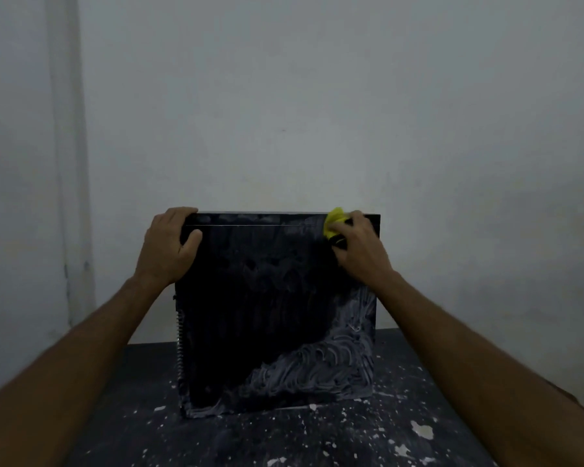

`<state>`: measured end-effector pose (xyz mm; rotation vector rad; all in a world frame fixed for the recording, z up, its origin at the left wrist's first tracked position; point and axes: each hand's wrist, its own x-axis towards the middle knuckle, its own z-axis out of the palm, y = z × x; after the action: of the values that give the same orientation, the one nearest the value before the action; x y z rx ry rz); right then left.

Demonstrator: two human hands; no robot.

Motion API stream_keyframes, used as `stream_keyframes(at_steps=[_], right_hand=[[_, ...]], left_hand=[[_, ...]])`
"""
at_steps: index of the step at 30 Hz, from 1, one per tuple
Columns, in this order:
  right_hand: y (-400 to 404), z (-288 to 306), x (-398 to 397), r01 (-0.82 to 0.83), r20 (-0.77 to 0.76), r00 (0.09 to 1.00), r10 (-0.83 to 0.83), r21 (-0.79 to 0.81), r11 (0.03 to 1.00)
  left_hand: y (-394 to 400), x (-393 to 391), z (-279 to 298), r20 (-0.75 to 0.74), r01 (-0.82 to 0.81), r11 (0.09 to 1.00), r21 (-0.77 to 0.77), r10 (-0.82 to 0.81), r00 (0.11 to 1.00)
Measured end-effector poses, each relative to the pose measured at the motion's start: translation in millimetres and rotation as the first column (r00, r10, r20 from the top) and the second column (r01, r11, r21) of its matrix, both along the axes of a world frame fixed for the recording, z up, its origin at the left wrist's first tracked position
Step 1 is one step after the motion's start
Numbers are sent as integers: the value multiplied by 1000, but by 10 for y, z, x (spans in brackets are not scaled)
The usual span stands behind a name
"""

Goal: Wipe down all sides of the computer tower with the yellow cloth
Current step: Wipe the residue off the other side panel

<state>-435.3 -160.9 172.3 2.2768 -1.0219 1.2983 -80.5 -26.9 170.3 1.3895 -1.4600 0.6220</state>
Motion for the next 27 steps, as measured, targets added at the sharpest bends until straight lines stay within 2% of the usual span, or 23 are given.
stream_keyframes(at_steps=[2,5,6,9,10,13,14,17,19,23,27], right_hand=[[30,-3,25,26,-108,994,-27,-6,1000],[39,170,23,120,66,990,-121,19,993],[70,208,61,104,48,993,-105,22,994],[146,195,181,42,-214,976,-38,16,999],[151,194,183,38,-206,978,-29,44,998],[104,281,171,50,27,998,-53,80,996],[110,299,194,37,62,997,-41,72,997],[148,273,267,-31,-43,999,32,36,999],[151,297,221,-16,-126,992,20,36,999],[164,479,234,29,-8,1000,-28,38,999],[262,350,374,-58,-269,961,59,12,998]], left_hand=[[4,-20,-5,-13,-8,1000,21,8,1000],[5,-39,5,4,-54,997,59,54,999],[5,-45,9,8,-65,995,72,65,998],[9,-36,16,18,-80,992,100,78,997],[14,-24,11,21,-78,991,110,76,997],[22,-37,13,1,-63,991,117,63,998],[19,-51,12,-8,-59,992,113,60,998],[13,-66,8,-23,-53,994,97,55,998],[5,-60,-2,-23,-40,995,97,42,999],[-13,-70,-11,-59,-9,997,75,13,998],[9,-77,-4,-79,19,997,70,-13,997]])
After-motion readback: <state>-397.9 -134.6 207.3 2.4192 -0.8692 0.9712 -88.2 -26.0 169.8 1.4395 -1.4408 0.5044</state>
